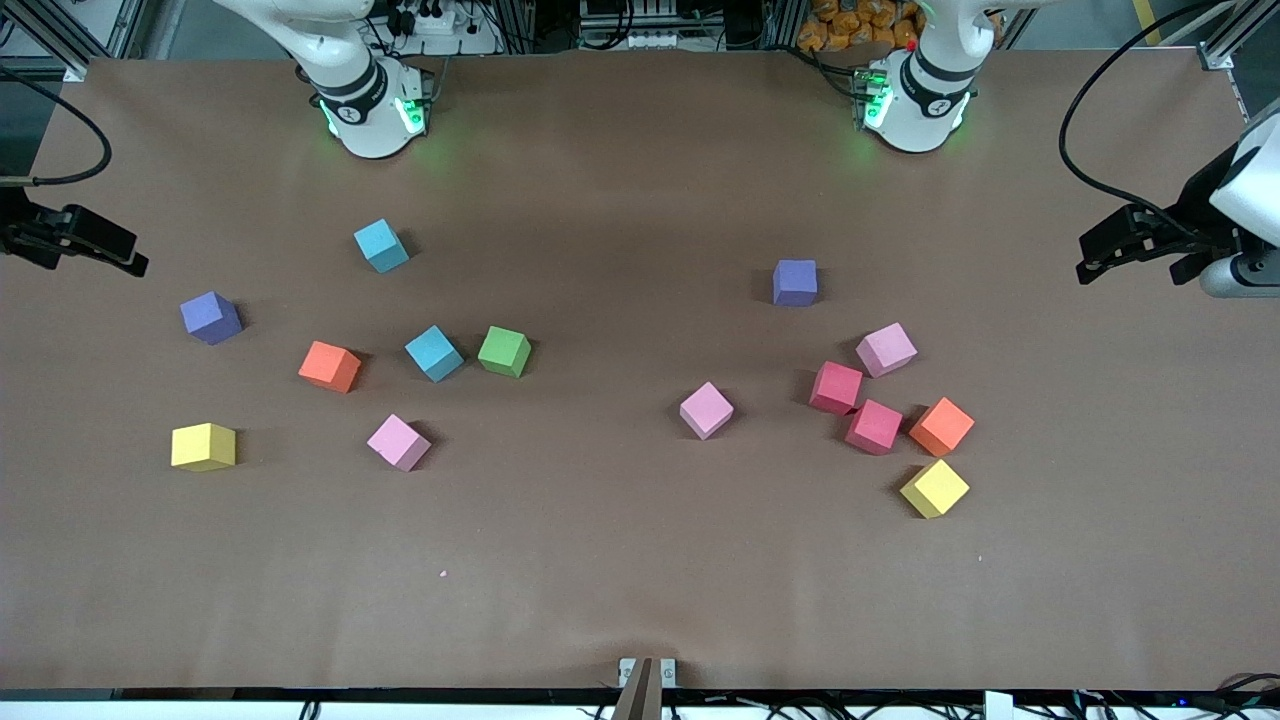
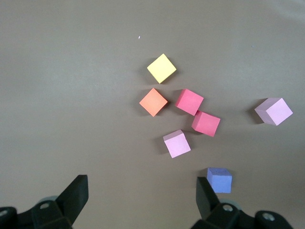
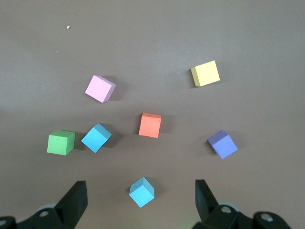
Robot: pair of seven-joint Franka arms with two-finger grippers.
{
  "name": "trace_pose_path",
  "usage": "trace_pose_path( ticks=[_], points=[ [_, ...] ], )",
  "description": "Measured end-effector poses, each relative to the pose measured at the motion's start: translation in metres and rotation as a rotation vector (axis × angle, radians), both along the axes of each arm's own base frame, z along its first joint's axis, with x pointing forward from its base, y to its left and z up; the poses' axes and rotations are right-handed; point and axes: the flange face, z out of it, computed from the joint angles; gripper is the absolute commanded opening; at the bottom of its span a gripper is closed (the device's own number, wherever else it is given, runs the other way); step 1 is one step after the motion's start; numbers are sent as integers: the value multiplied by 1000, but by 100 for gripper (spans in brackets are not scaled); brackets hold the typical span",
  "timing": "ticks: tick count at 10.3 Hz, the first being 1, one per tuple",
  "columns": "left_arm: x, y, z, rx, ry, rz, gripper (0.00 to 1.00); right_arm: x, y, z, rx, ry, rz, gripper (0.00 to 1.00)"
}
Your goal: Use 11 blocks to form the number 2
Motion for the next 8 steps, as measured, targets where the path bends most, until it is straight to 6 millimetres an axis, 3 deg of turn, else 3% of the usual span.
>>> trace_pose_path(
  ticks=[8],
  points=[
    [0,-6,0,0,0,-11,100,-1,0,-10,1,24,0,100]
  ],
)
